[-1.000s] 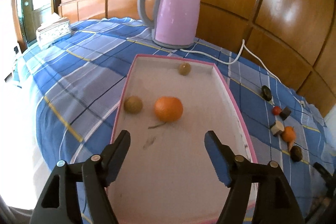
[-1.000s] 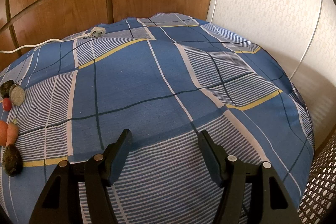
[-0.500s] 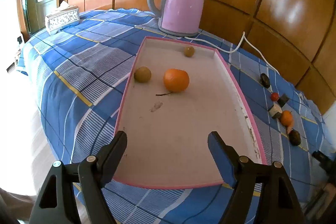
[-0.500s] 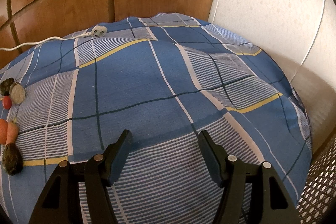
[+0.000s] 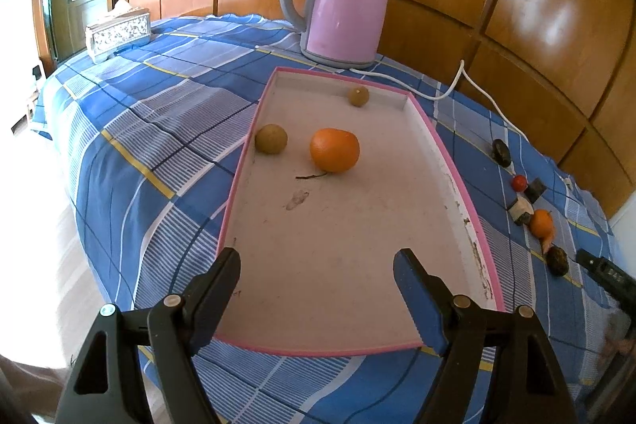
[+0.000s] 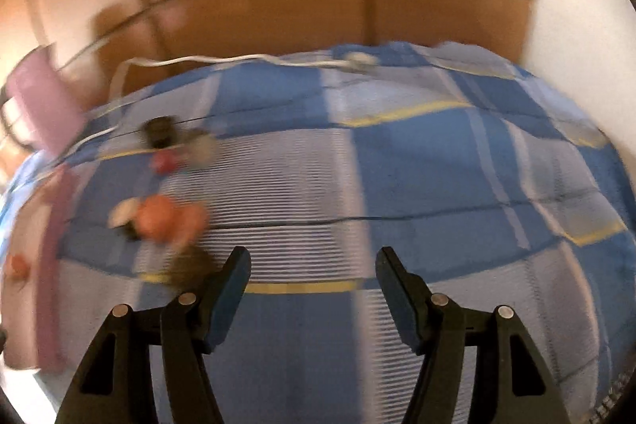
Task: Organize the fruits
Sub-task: 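Grasp the dark round slice with the right gripper and lift, then carry the dark slice over the tray and open the right gripper, then move the left tool toward the red cherry tomato beside the tray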
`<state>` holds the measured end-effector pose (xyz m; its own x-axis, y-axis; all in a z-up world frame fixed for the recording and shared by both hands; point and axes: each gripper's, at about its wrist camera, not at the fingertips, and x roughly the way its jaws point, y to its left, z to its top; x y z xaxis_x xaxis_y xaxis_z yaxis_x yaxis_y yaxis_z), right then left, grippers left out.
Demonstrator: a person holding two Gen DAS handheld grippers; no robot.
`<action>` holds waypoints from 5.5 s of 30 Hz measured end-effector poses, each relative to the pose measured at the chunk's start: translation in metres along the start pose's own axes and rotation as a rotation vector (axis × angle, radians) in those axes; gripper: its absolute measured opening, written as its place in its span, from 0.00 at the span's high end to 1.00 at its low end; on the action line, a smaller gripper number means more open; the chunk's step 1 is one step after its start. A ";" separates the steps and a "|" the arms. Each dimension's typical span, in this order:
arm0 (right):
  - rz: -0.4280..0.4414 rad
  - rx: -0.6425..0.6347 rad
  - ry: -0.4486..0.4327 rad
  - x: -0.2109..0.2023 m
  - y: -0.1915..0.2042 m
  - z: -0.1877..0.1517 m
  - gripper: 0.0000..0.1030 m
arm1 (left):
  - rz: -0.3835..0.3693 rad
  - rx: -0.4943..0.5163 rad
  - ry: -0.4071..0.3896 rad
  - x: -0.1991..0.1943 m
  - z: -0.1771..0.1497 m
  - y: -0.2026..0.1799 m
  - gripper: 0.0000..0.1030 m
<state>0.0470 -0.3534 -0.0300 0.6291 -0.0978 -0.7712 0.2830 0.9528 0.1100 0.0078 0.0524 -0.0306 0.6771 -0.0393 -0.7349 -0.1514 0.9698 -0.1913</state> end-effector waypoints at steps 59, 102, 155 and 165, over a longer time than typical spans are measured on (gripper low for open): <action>0.388 -0.607 0.022 -0.018 0.259 -0.014 0.58 | -0.020 -0.045 -0.019 -0.006 0.006 0.009 0.22; 0.274 -0.600 -0.077 -0.020 0.281 -0.018 0.52 | -0.002 -0.052 -0.062 -0.020 0.009 0.010 0.20; -0.242 0.106 -0.029 0.009 -0.037 -0.024 0.43 | -0.352 0.382 0.142 0.043 0.073 -0.191 0.58; -0.239 0.107 -0.033 0.011 -0.039 -0.024 0.38 | -0.401 0.497 0.229 0.094 0.087 -0.245 0.59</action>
<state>0.0254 -0.3842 -0.0574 0.5579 -0.3271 -0.7627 0.4999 0.8661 -0.0057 0.1708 -0.1681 0.0037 0.4336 -0.4156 -0.7996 0.4659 0.8629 -0.1959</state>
